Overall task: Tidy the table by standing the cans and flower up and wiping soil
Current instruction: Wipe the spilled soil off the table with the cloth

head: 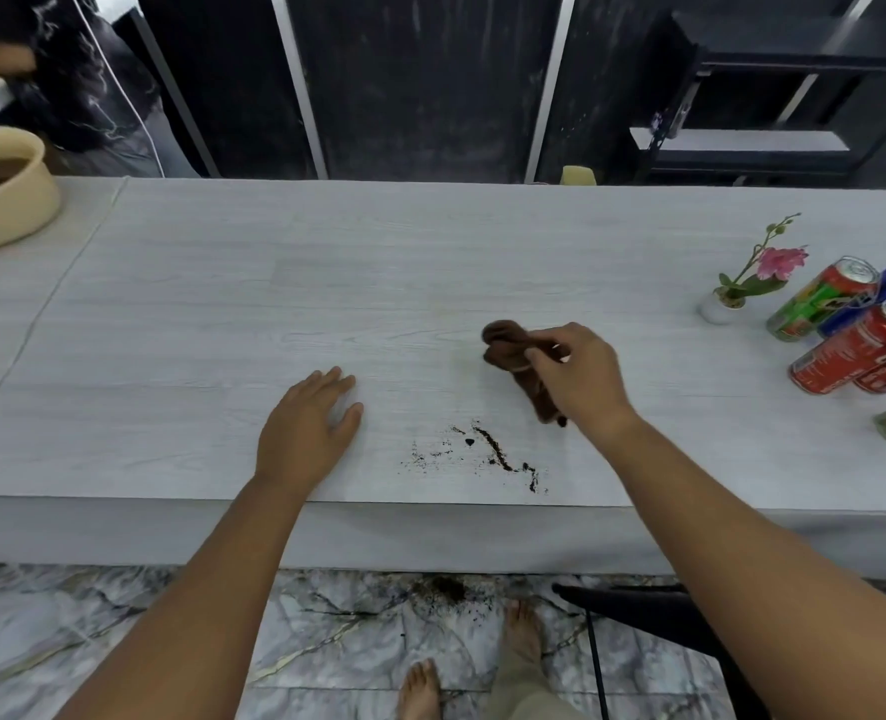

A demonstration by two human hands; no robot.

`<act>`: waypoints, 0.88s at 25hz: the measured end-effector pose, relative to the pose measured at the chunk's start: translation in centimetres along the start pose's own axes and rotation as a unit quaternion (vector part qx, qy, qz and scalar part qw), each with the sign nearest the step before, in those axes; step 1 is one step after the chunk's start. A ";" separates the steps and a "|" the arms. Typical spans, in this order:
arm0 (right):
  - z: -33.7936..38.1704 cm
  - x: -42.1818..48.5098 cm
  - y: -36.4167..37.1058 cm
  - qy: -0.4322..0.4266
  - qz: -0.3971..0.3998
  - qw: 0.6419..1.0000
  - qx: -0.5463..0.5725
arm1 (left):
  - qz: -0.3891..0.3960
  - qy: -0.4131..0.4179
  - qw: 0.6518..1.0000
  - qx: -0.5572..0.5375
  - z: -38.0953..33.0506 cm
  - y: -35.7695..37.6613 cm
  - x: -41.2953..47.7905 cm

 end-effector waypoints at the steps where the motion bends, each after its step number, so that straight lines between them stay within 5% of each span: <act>1: -1.2 0.5 -1.1 0.013 -0.013 1.000 -0.024 | 0.009 0.011 1.000 -0.006 0.4 -0.1 -0.2; 4: -4.1 -1.3 -1.9 0.067 0.012 0.992 -0.102 | -0.010 0.036 0.999 0.011 0.5 0.0 -1.1; 9: -0.6 -7.8 2.2 -0.071 0.082 0.991 -0.081 | -0.028 0.032 0.999 0.016 0.3 0.0 -1.0; 12: 1.2 -10.3 4.3 -0.067 0.117 0.991 -0.019 | -0.032 0.029 0.999 0.012 0.2 -0.1 -1.1; 18: -2.3 -10.2 -1.6 0.054 -0.026 0.998 -0.009 | -0.039 0.033 0.999 0.002 0.3 -0.1 -1.3; 22: -3.8 -13.4 -3.2 0.121 -0.029 0.990 -0.072 | -0.042 0.035 0.999 -0.002 0.4 0.1 -1.2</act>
Point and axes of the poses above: each hand's wrist, its own x-axis towards the middle knuckle, its own y-axis out of the palm, z = x × y, the point moved 4 cm from there along x, towards the middle knuckle, and after that the axes turned 8 degrees about -z, right-handed, at the moved point
